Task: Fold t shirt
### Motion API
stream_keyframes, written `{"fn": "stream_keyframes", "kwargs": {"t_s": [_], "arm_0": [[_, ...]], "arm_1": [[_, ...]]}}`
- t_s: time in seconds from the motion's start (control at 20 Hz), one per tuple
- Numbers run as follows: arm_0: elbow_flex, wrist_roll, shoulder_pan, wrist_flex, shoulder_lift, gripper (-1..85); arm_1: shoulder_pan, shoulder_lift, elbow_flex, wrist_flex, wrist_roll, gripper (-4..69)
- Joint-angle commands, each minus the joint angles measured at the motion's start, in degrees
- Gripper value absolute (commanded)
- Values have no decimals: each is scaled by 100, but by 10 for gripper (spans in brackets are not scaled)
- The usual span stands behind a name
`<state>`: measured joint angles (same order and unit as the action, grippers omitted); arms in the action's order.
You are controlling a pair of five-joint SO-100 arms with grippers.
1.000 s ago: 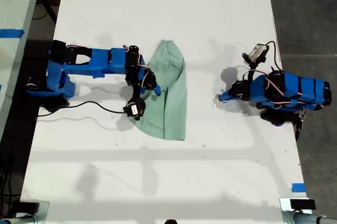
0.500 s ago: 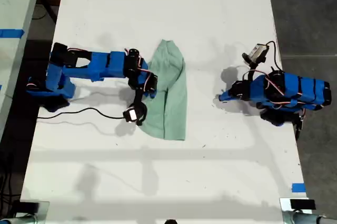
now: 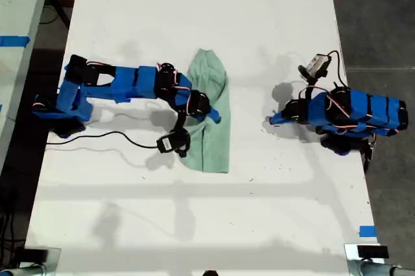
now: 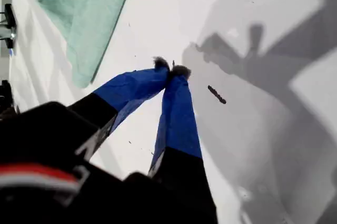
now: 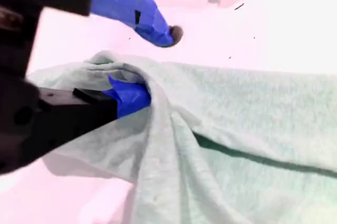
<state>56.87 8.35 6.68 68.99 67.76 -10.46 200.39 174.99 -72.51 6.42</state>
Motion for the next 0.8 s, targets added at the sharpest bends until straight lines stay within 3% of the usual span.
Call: {"fn": "stream_keyframes", "kwargs": {"t_s": [0.0,0.45,0.55,0.7,0.75], "arm_0": [[-299,35,-79,-299,-53,185],[-352,-211,158,483,-624,191],[-325,-176,88,923,-35,181],[-88,105,448,2180,615,175],[466,343,598,2232,932,209]], "arm_1": [[18,79,299,-18,-9,21],[18,79,299,-9,-9,21],[18,79,299,-9,-9,21],[18,79,299,-9,0,21],[18,79,299,-9,0,21]]}}
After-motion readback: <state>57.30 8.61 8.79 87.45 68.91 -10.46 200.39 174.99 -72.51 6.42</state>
